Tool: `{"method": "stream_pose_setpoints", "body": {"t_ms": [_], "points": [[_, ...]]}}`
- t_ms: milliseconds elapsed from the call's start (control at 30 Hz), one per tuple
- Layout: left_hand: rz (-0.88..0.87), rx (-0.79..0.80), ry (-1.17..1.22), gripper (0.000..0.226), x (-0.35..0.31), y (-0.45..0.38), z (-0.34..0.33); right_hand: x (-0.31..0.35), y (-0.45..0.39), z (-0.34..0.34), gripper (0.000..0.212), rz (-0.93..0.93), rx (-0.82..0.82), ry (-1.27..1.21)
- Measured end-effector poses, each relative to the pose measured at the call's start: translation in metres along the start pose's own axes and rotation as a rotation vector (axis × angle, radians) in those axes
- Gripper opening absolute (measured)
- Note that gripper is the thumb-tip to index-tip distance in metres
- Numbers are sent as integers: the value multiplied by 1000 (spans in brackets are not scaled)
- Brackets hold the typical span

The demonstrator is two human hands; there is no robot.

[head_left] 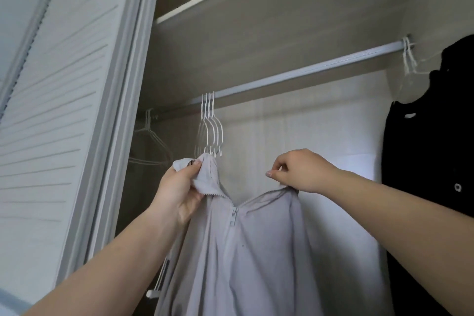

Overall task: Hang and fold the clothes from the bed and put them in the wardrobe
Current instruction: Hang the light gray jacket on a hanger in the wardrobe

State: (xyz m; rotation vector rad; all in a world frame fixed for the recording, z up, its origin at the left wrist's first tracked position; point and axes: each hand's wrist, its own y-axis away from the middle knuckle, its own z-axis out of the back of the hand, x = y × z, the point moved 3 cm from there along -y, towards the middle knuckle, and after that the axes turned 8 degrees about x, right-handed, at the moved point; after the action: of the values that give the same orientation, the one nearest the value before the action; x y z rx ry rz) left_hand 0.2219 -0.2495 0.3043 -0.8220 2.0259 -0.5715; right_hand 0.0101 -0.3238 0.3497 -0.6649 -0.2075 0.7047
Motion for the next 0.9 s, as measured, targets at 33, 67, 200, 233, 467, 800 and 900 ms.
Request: {"method": "stream_pose_setpoints", "body": {"t_ms": [33,67,200,233,467,800,900], "points": [[-15,5,-11,7,0,-7,2,2,-13,-3,34,18,-16,-19],[-26,7,-28,9,0,-14,4,5,-25,-6,34,35,-43,-55],[-67,52,-134,8,-3,-37,9,24,-76,-11,44,85,-142,-260],[-81,67,-148,9,-4,-42,9,29,-88,-11,48,91,-159,-298],[-131,88,-253,17,-13,-71,19,70,-152,-13,51,1,-121,-599],[-105,103,-289,6,-17,-101,43,77,-204,-39,36,-112,-253,-759],[-90,107,-286,6,-13,-104,49,71,-208,-40,37,-177,-386,-817]]}}
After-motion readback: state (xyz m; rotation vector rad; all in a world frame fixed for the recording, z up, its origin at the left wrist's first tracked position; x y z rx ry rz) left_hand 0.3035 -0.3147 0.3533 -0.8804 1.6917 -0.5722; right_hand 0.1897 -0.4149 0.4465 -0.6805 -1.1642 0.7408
